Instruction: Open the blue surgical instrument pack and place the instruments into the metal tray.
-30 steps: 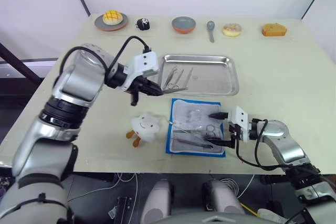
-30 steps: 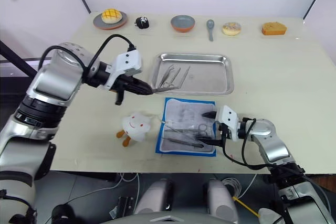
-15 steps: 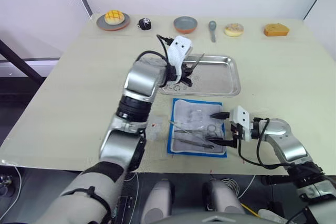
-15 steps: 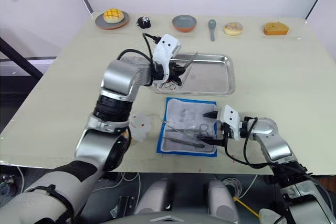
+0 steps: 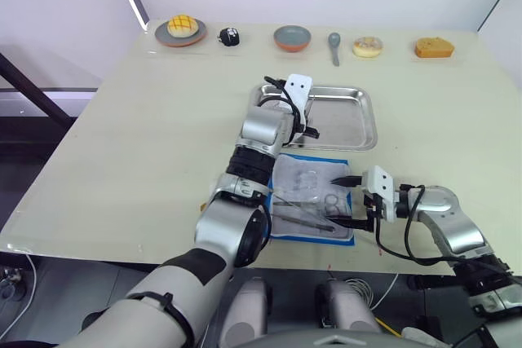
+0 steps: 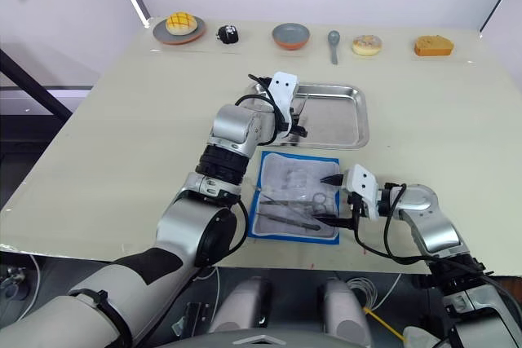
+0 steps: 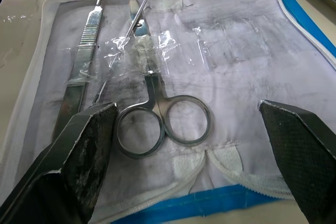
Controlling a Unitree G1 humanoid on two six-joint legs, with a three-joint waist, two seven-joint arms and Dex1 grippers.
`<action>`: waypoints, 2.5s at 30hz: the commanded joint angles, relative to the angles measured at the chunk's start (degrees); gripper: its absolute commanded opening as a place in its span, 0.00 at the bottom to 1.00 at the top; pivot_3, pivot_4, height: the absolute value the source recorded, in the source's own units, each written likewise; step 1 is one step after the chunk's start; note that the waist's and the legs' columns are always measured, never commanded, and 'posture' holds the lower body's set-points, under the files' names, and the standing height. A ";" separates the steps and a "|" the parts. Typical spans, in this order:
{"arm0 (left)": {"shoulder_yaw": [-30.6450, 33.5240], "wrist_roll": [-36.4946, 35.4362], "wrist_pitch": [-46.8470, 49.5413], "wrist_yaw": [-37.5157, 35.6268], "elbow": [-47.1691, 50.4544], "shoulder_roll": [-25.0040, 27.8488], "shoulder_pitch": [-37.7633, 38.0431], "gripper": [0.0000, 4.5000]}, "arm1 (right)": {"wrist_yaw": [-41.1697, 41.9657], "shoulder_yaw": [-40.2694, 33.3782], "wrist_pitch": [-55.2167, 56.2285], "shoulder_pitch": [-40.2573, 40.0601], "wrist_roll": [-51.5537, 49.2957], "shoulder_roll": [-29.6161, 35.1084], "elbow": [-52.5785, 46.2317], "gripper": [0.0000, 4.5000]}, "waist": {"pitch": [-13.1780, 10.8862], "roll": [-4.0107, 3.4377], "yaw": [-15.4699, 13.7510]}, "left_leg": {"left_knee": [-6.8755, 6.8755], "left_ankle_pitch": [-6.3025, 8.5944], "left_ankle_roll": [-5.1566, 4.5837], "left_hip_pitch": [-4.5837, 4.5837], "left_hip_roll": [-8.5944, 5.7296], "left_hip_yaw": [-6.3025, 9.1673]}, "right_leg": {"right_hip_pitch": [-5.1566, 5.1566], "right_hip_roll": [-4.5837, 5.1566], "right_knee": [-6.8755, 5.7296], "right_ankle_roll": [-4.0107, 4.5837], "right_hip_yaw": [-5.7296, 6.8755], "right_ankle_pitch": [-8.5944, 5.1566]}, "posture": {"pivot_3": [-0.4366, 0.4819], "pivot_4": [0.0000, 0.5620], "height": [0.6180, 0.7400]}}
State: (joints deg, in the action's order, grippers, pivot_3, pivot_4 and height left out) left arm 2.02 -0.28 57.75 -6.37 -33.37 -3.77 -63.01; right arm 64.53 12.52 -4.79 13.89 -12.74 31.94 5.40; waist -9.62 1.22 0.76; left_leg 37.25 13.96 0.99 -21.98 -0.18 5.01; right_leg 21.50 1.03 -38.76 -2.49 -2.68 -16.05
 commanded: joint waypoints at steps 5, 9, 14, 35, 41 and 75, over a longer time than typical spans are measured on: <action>1.19 -1.30 -2.33 2.58 -2.72 -1.24 -2.71 0.01 | 0.08 1.64 -3.95 -2.91 2.08 1.50 2.72 1.00 | 0.00 0.00 0.01 | -0.01 -0.01 0.01 -0.01 -0.03 0.01 | 0.01 0.02 0.01 -0.01 0.00 0.00 | 0.48 0.27 1.00; 1.46 -1.85 -2.46 3.45 -3.76 -1.55 -2.75 0.01 | -0.05 1.63 -4.14 -2.94 2.06 1.36 2.55 1.00 | 0.00 0.00 0.00 | -0.01 -0.01 0.02 -0.01 -0.05 0.02 | 0.00 0.03 0.01 -0.02 0.02 -0.01 | 0.48 0.27 1.00; 1.26 -2.28 -2.60 3.79 -4.27 -1.43 -2.77 0.01 | -0.16 1.66 -4.13 -2.86 2.12 1.28 2.65 1.00 | 0.00 0.00 0.01 | -0.01 -0.03 0.06 0.00 -0.05 0.03 | 0.00 0.03 0.01 -0.02 0.02 -0.01 | 0.48 0.27 1.00; -0.20 -6.00 2.77 -0.97 7.32 0.03 -0.05 0.57 | 0.01 1.57 -3.92 -2.49 2.05 1.29 2.96 1.00 | -0.01 0.00 0.07 | -0.02 -0.05 0.09 -0.01 -0.06 0.03 | 0.00 0.03 0.02 -0.03 0.01 -0.01 | 0.48 0.27 1.00; -6.78 -13.33 1.42 -17.98 28.91 8.35 10.34 0.57 | 0.24 1.29 -3.64 -2.24 1.84 1.39 3.13 1.00 | 0.00 -0.03 0.21 | -0.09 -0.14 0.27 0.02 -0.04 0.00 | 0.00 0.04 0.02 -0.02 -0.02 -0.01 | 0.48 0.27 1.00; 8.94 -35.90 -30.29 -75.77 40.09 52.64 50.35 1.00 | 0.56 -3.96 -4.41 -6.21 -2.76 4.87 -1.86 1.00 | -0.07 -0.16 -0.07 | -0.24 -0.01 0.00 -0.05 0.42 -0.02 | 0.02 0.00 0.52 0.27 0.03 0.07 | 0.48 0.27 1.00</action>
State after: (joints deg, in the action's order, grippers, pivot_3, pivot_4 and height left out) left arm 9.53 -35.70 28.84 -81.26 6.49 47.89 -12.69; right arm 64.68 7.94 -6.98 9.22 -16.48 35.81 1.93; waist -9.69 1.07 0.70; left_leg 37.01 13.96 0.99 -22.03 0.26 4.98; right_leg 21.53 1.02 -38.24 -2.22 -2.65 -15.98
